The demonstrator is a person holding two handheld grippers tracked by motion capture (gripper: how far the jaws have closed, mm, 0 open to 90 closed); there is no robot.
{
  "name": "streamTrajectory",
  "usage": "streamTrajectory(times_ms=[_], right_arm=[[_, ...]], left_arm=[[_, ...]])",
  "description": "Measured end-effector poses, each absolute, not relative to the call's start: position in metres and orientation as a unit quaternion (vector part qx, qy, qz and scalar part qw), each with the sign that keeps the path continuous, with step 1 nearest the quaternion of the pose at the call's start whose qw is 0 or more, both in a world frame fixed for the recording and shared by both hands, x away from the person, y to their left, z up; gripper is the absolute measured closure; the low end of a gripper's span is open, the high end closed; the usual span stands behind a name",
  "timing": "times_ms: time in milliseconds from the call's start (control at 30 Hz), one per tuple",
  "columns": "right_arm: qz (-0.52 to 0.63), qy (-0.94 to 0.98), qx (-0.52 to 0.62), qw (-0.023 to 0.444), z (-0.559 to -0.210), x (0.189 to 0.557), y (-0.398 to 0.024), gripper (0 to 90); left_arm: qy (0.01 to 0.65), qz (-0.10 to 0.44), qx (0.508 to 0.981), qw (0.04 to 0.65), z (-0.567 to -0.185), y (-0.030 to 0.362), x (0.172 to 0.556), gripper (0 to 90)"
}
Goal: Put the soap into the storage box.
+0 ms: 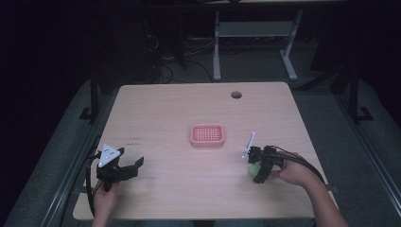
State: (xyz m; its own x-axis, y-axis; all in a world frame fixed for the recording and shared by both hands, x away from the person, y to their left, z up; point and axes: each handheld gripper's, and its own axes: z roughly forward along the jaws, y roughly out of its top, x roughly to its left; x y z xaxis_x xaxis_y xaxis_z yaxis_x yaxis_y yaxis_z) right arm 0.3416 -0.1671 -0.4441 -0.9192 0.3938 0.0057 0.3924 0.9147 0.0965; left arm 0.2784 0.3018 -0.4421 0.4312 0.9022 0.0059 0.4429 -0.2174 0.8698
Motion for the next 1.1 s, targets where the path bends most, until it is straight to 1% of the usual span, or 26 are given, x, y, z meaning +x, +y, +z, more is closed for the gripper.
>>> streamTrajectory(times_ms=[167,400,800,900,1100], right_arm=[[0.042,0.977,0.209,-0.003,-0.444,0.3433,-0.1667,24.3],[0.009,0.978,0.208,0.0,-0.4449,0.3448,-0.158,24.0],[0.025,0.979,0.201,0.001,-0.4442,0.3441,-0.1618,24.5],[0.026,0.979,0.203,0.01,-0.4428,0.3443,-0.1623,24.6],[0.043,0.978,0.205,0.011,-0.4386,0.3455,-0.1643,24.7]], left_arm=[[0.457,0.271,0.734,0.424,-0.4417,0.3011,0.2784,14.3],[0.454,0.271,0.737,0.421,-0.4419,0.2999,0.2785,14.3],[0.459,0.271,0.733,0.423,-0.4416,0.3018,0.278,14.3],[0.459,0.271,0.733,0.423,-0.4418,0.3018,0.278,14.3],[0.458,0.271,0.733,0.423,-0.4416,0.3016,0.2777,14.3]])
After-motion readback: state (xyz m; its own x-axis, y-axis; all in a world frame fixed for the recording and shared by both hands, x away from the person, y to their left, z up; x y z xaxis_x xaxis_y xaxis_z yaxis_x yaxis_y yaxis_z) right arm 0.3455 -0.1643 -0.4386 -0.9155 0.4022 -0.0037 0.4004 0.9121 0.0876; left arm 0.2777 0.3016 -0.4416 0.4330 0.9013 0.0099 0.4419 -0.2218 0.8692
